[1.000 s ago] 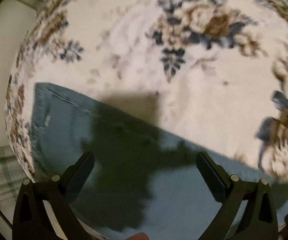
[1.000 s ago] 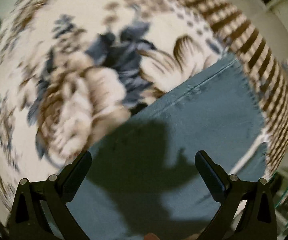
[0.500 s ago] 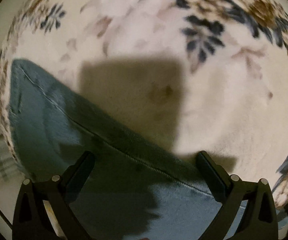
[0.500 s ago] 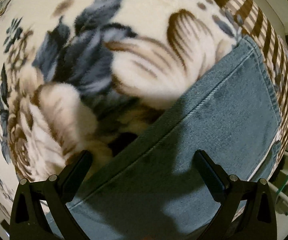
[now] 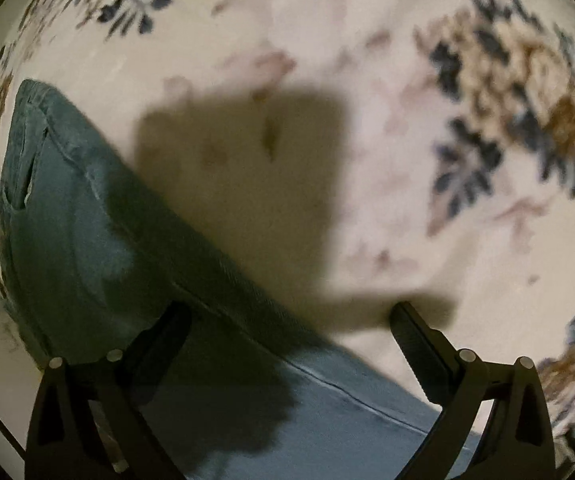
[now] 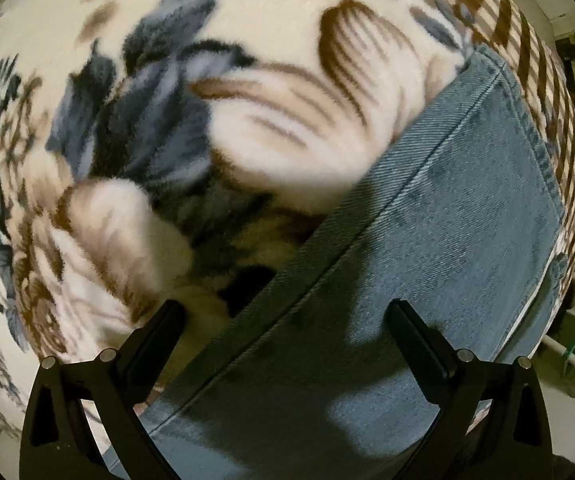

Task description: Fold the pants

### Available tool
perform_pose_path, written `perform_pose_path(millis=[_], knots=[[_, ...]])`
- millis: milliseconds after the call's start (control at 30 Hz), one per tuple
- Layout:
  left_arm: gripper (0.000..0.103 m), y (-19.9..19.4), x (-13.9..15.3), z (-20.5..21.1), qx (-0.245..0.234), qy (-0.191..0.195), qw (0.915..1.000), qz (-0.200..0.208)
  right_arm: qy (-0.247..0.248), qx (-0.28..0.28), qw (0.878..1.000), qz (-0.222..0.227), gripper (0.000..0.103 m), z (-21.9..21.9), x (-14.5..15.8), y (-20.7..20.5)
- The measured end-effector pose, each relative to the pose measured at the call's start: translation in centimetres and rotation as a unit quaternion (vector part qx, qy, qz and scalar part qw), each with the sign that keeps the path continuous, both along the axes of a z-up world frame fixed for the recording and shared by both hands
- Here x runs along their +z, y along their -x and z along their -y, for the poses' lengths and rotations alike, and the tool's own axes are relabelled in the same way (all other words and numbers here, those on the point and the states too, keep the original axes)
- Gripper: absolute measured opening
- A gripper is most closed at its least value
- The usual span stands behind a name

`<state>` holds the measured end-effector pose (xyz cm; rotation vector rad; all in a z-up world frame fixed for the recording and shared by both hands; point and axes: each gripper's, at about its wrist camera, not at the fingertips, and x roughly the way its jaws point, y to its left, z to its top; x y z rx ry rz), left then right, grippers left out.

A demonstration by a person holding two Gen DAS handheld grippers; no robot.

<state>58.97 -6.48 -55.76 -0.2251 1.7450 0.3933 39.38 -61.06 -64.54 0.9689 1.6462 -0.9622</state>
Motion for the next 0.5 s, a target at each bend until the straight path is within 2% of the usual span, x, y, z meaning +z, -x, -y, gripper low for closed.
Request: perform_pose_path(millis=[100, 200, 267, 300, 333, 367, 400, 467, 500], knots=[[0.102, 0.8, -0.3, 0.1, -0.016, 0.001, 0.9998, 0.008, -0.004, 0.0, 1.0, 0.001, 0.101, -0.7, 0.1, -0.1], [0.092, 2.0, -0.6, 0.0, -0.029, 0.001, 0.9996, 0.008, -0.004, 0.008, 1.0, 0.003, 0.096, -1.1, 0.5, 0.3], [0.067, 2.6, -0.4, 0.4, -0.04, 0.001, 0.9991, 0.013, -0.002, 0.011, 1.0, 0.006, 0.085, -1.6, 0.5, 0.4], [0.058, 2.6, 0.0, 0.5, -0.045, 0.0, 0.9988, 0.017, -0.002, 0.014, 1.0, 0.008, 0.081, -1.7, 0.8, 0.6], [0.043, 2.7, 0.3, 0.6, -0.048, -0.005, 0.9986, 0.021, 0.0, 0.019, 1.0, 0.01, 0.072, -2.0, 0.9, 0.6], [0.022, 2.8, 0.7, 0.5, -0.048, -0.013, 0.9985, 0.025, 0.002, 0.025, 1.0, 0.011, 0.06, -2.4, 1.1, 0.6], [0.018, 2.8, 1.2, 0.2, -0.044, -0.013, 0.9985, 0.031, 0.003, 0.03, 0.999, 0.012, 0.053, -2.1, 1.7, 0.4], [0.01, 2.7, 2.0, 0.1, -0.04, -0.005, 0.9984, 0.041, 0.002, 0.038, 0.999, 0.015, 0.022, -2.8, 2.1, 0.3], [0.009, 3.1, 2.5, -0.1, -0.038, 0.002, 0.998, 0.051, -0.001, 0.04, 0.999, 0.02, 0.015, -3.2, 2.4, 0.5]])
